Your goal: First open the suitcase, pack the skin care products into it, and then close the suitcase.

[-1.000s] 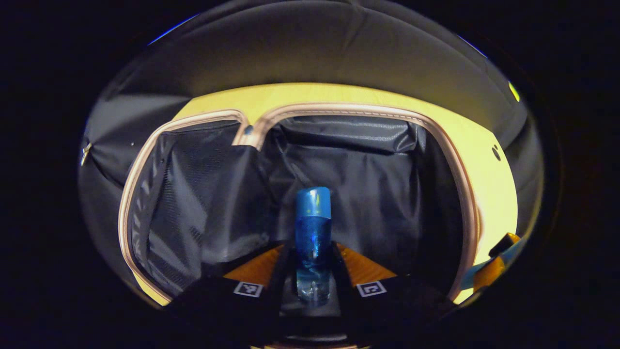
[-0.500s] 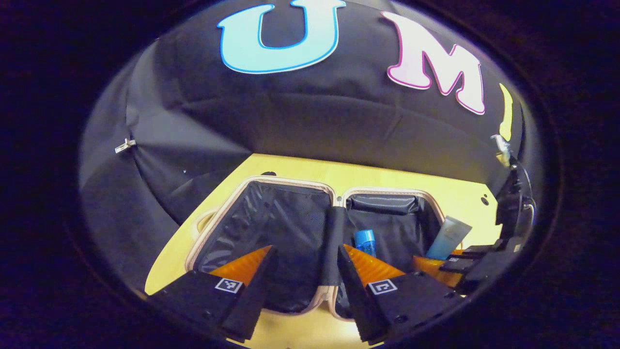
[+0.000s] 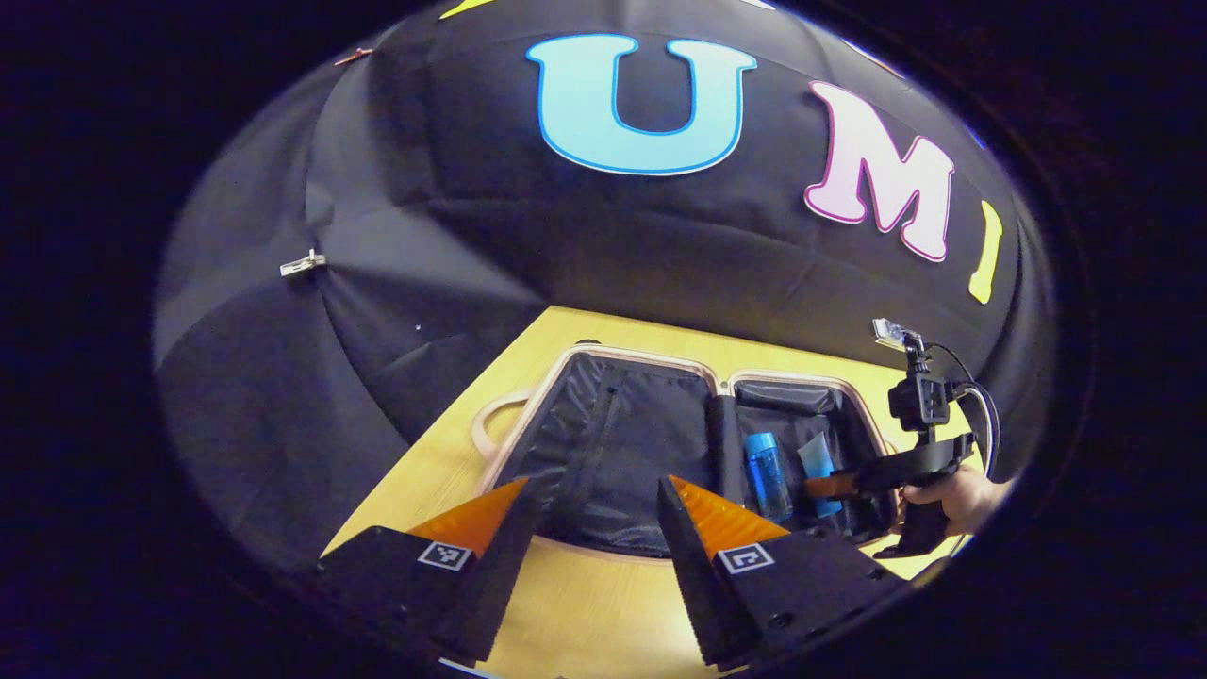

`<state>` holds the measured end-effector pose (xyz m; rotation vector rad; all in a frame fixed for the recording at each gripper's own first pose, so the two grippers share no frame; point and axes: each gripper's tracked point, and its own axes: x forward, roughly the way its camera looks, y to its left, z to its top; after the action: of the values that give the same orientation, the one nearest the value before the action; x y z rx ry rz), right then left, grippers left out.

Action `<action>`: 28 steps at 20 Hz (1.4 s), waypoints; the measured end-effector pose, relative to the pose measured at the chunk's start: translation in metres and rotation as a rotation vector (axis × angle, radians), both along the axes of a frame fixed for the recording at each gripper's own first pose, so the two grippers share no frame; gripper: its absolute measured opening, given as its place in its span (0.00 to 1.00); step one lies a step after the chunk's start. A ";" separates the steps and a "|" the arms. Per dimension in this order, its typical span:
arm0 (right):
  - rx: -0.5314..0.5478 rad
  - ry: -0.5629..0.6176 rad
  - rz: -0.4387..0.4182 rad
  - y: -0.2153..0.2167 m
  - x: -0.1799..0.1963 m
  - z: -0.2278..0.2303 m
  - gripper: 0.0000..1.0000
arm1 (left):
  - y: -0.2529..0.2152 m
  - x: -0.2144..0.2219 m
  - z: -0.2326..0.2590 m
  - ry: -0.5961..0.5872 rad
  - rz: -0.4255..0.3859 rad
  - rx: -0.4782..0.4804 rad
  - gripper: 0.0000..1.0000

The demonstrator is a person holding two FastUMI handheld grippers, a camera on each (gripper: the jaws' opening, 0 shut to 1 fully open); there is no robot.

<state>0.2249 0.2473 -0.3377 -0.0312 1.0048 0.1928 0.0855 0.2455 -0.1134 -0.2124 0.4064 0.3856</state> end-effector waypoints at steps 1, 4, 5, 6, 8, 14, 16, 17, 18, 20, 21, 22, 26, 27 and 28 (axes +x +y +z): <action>0.009 -0.007 -0.005 0.002 -0.001 0.004 0.32 | 0.010 -0.005 -0.003 0.001 0.017 -0.004 0.80; 0.005 -0.081 0.020 0.000 0.002 0.024 0.55 | 0.040 -0.015 -0.016 0.018 0.059 -0.026 0.81; 0.006 -0.106 0.034 -0.001 -0.001 0.033 0.75 | 0.054 -0.018 -0.022 0.030 0.077 -0.026 0.84; 0.015 -0.137 0.048 0.000 -0.002 0.042 0.78 | 0.070 -0.018 -0.027 0.038 0.099 -0.021 0.86; 0.034 -0.184 0.078 0.002 -0.012 0.059 0.81 | 0.097 -0.009 -0.034 0.033 0.129 -0.030 0.88; 0.135 -0.332 0.145 0.002 -0.061 0.117 0.98 | 0.159 0.035 -0.066 -0.006 0.193 -0.381 0.88; 0.158 -0.348 0.121 -0.011 -0.081 0.126 0.98 | 0.174 0.056 -0.076 -0.031 0.220 -0.501 0.92; 0.164 -0.351 0.109 -0.019 -0.092 0.127 0.98 | 0.178 0.065 -0.081 -0.049 0.225 -0.557 0.92; 0.169 -0.344 0.100 -0.028 -0.105 0.128 0.98 | 0.182 0.076 -0.086 -0.061 0.225 -0.601 0.92; 0.186 -0.309 0.105 -0.044 -0.131 0.126 0.98 | 0.191 0.091 -0.102 -0.051 0.219 -0.633 0.91; 0.171 -0.305 0.108 -0.056 -0.139 0.125 0.98 | 0.192 0.097 -0.107 -0.041 0.207 -0.647 0.90; 0.145 -0.312 0.114 -0.070 -0.144 0.125 0.98 | 0.191 0.102 -0.110 -0.035 0.198 -0.672 0.90; 0.072 -0.345 0.101 -0.109 -0.154 0.131 0.98 | 0.183 0.125 -0.122 -0.062 0.187 -0.788 0.80; 0.077 -0.339 0.090 -0.114 -0.155 0.130 0.98 | 0.185 0.127 -0.125 -0.060 0.192 -0.783 0.72; 0.084 -0.326 0.088 -0.116 -0.157 0.127 0.98 | 0.185 0.126 -0.127 -0.054 0.202 -0.781 0.67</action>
<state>0.0683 0.1316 -0.2109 -0.0298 0.6705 0.3002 0.2116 0.4308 -0.2406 -1.0279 0.4695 0.4034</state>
